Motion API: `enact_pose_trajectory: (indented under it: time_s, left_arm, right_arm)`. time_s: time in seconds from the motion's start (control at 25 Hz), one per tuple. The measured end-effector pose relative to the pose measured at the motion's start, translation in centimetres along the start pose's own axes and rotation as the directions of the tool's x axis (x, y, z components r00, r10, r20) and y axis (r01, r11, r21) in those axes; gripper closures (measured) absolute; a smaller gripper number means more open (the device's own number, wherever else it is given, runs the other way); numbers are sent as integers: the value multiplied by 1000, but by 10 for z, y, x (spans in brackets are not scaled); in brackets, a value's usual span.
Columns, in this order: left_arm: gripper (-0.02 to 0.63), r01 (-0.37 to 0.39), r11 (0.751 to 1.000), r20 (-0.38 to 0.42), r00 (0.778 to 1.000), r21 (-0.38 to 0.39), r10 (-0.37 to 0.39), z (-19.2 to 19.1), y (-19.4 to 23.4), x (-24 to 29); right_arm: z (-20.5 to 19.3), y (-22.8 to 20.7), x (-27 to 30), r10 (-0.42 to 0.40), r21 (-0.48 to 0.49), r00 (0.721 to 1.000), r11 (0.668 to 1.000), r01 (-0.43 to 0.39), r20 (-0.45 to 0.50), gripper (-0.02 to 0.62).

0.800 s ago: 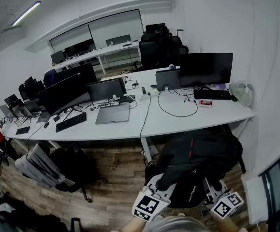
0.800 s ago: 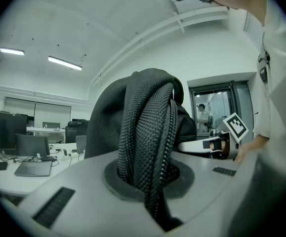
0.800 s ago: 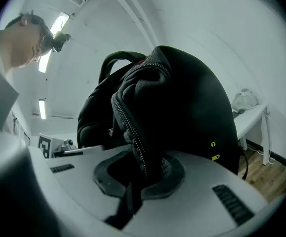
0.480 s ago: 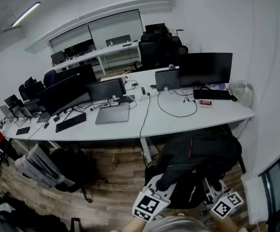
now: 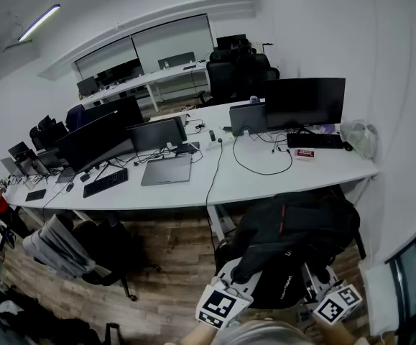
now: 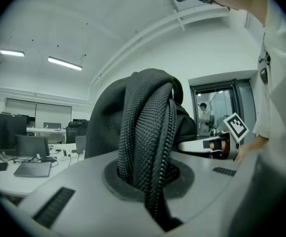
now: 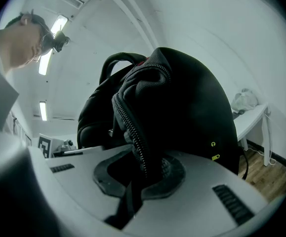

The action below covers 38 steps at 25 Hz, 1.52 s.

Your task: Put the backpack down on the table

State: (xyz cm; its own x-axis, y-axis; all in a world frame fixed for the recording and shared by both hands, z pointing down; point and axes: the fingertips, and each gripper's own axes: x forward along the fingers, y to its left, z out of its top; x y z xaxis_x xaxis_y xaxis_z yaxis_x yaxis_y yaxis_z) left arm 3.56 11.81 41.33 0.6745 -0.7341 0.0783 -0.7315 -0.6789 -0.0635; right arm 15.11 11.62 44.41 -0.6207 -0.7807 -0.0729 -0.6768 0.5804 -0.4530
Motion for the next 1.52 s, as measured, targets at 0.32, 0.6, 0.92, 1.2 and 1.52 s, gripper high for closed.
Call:
enact_pose_trajectory:
  time_s: [0.32, 0.6, 0.92, 1.2, 1.52]
  left_arm:
    - [588, -23, 999, -11, 1000, -22, 22, 7, -9, 24]
    - [586, -48, 999, 11, 999, -3, 48, 11, -15, 49]
    - [586, -47, 999, 19, 999, -2, 47, 17, -7, 69]
    - [586, -45, 999, 28, 999, -5, 45, 22, 25, 87]
    - [586, -19, 1000, 38, 999, -1, 19, 16, 86, 111]
  right_arm:
    - [15, -22, -4, 23, 8, 1000, 1000, -23, -9, 568]
    - [32, -44, -5, 57, -2, 998, 998, -57, -10, 568]
    - [45, -60, 6, 58, -8, 998, 998, -58, 1, 568]
    - [51, -69, 41, 51, -1, 999, 999, -51, 9, 568]
    - [51, -83, 103, 20, -2, 1000, 1000, -20, 7, 568]
